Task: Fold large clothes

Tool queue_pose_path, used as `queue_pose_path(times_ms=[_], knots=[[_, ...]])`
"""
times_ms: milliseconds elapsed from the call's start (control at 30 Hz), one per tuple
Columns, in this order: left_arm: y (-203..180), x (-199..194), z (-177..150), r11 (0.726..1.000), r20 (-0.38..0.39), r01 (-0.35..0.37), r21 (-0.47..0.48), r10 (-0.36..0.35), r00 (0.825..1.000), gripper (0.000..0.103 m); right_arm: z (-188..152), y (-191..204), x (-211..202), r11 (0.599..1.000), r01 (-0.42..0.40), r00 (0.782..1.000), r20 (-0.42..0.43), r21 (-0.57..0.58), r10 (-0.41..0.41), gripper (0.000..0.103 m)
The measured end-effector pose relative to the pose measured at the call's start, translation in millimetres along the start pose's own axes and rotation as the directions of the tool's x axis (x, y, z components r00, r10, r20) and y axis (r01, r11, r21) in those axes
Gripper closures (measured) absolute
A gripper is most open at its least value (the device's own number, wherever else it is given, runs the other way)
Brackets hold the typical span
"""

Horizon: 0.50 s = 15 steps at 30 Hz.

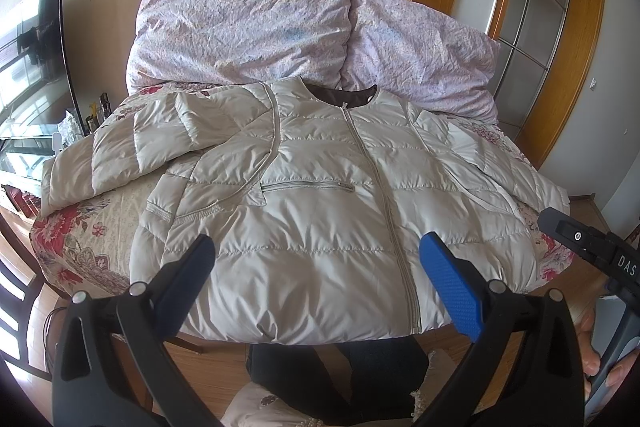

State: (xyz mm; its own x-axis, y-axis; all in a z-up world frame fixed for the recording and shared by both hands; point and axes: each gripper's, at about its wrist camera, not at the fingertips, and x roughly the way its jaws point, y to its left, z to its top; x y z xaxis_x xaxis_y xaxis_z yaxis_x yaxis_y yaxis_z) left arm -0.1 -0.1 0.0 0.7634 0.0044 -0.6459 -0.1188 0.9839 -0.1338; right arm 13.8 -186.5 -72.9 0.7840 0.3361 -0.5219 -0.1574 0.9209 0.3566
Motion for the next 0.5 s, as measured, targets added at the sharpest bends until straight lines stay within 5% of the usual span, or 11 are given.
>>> queue_pose_path(times_ms=[500], knots=[[0.0, -0.2, -0.1, 1.000, -0.001, 0.000, -0.001, 0.000, 1.000, 0.002, -0.7, -6.3, 1.8, 1.000, 0.002, 1.000, -0.001, -0.001, -0.002, 0.001]])
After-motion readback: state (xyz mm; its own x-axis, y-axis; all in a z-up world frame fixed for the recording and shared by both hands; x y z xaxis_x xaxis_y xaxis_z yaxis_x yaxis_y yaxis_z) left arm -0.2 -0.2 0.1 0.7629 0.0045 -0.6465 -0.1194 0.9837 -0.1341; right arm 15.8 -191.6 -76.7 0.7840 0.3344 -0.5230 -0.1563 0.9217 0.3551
